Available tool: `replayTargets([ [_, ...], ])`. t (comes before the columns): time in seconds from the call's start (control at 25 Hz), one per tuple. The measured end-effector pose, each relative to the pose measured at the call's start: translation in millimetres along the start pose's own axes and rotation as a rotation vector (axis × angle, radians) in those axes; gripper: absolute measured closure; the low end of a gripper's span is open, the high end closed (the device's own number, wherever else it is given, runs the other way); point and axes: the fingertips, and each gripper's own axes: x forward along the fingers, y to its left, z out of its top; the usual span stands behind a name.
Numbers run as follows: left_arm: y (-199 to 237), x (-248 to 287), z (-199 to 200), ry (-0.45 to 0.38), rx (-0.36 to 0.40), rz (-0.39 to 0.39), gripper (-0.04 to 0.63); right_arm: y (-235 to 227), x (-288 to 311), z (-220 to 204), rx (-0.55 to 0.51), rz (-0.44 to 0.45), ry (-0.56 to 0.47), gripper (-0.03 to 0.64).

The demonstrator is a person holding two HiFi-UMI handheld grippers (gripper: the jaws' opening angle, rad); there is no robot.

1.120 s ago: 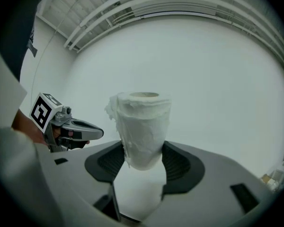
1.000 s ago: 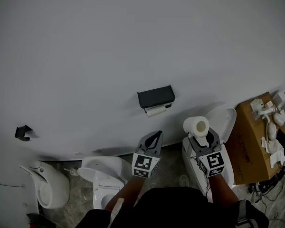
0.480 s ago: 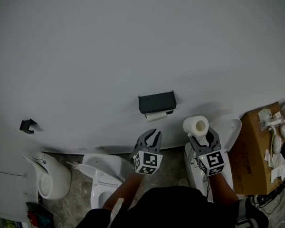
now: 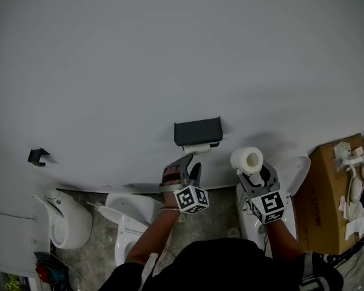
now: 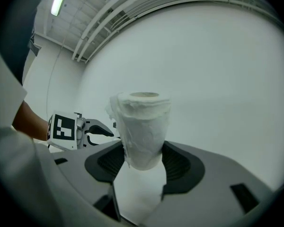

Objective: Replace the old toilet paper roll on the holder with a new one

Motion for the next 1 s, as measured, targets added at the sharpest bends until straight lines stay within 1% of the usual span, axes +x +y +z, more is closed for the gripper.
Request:
replayTargets([
  [0.08,1,9,-6,0.050,0.078,0.025,0.403,0,2,-7,0.002,0.024,0.021,0.377],
  [0.12,2,12,-8,0.067,0.105,0.034,0.403,0,3,-8,0.001,0.033,0.024,0.377],
  [0.48,-1,34,-2,0.111,0.249,0.077,0.403,1,5,-4,0.013,0.073,-0.021,0.377],
  [0.6,2,39,2,0.126,0.264,0.089,0.403,-1,2,-8,0.019,0.081,-0.009,0.377],
  [0.88,-3,51,6,0.145,0.269,0.073,0.405,-14,-1,-9,0.013,0.081,-0.017,0.377],
  [1.0,-4,52,6,0.148,0.264,0.073,0.428,-17,-2,-9,0.020,0.084,-0.016,0.377],
])
